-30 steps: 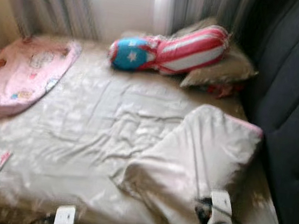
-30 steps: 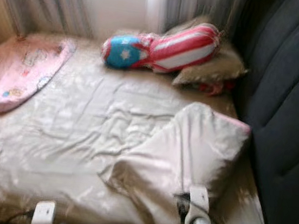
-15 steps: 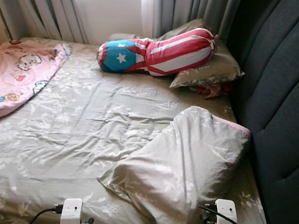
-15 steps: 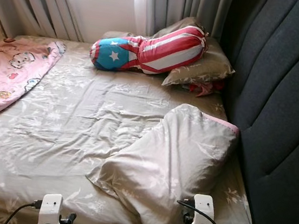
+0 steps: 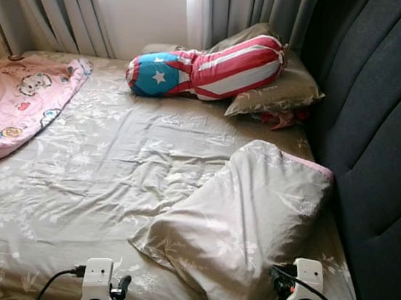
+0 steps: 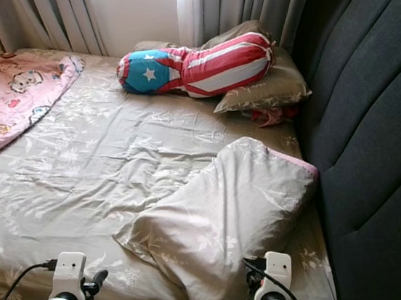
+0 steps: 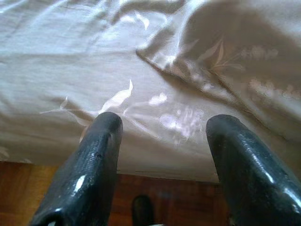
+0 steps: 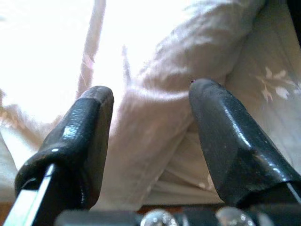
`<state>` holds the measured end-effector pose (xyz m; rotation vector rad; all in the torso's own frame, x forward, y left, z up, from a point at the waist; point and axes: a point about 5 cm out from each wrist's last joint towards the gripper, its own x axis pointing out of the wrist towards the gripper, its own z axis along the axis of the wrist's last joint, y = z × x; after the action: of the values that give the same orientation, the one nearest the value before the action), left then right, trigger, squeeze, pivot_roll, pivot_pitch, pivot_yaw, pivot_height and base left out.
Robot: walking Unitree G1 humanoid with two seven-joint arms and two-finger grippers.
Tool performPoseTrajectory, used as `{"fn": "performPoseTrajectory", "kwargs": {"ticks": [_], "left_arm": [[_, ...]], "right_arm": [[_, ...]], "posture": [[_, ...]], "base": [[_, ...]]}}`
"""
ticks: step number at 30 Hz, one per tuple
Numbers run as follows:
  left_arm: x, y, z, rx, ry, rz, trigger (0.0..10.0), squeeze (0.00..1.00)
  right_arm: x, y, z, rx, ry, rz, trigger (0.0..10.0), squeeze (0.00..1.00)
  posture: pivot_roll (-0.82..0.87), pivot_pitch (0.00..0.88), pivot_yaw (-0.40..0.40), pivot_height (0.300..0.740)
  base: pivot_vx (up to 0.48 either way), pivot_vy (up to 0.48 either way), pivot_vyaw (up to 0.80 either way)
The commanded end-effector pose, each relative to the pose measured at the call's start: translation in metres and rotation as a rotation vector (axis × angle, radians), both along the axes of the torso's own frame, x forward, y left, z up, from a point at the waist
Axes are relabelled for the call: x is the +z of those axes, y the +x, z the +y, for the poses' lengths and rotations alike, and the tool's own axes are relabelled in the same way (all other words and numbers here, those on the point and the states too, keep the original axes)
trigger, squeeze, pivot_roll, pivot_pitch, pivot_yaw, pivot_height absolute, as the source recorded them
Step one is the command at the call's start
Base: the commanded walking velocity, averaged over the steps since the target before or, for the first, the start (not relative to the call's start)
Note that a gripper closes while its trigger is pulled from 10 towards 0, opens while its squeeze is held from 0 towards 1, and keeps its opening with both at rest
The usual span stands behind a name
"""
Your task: Clean up the room
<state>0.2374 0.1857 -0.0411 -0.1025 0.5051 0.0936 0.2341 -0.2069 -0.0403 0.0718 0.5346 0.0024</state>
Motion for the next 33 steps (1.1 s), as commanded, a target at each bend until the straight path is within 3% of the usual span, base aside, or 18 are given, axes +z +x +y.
{"fn": "performPoseTrajectory", "kwargs": {"ticks": [1, 8, 15, 23, 33], "left_arm": [[0.035, 0.037, 0.002, 0.004, 0.007, -0.188, 10.0, 0.00], [0.047, 0.045, 0.001, -0.015, 0.049, -0.268, 10.0, 0.00], [0.045, 0.043, -0.002, -0.025, 0.058, -0.273, 10.0, 0.00], [0.044, 0.041, -0.007, -0.040, 0.056, -0.272, 10.0, 0.00], [0.048, 0.045, -0.008, -0.038, 0.053, -0.297, 10.0, 0.00]], "right_arm": [[0.001, 0.000, 0.002, 0.000, 0.012, -0.027, 10.0, 0.00], [0.000, -0.001, 0.003, -0.011, 0.029, -0.032, 10.0, 0.00], [0.001, -0.003, 0.003, -0.062, 0.054, -0.070, 10.0, 0.00], [0.004, -0.002, 0.002, -0.036, 0.006, -0.094, 10.0, 0.00], [0.007, 0.001, 0.002, -0.054, 0.024, -0.127, 10.0, 0.00]], "posture": [[-0.14, 0.000, 0.018, 0.740], [-0.15, 0.000, 0.029, 0.740], [-0.16, 0.000, 0.040, 0.740], [-0.16, 0.000, 0.037, 0.740], [-0.16, 0.000, 0.034, 0.740]], "base": [[0.000, 0.000, 0.00], [0.000, 0.000, 0.00], [0.000, 0.000, 0.00], [0.000, 0.000, 0.00], [0.000, 0.000, 0.00]]}}
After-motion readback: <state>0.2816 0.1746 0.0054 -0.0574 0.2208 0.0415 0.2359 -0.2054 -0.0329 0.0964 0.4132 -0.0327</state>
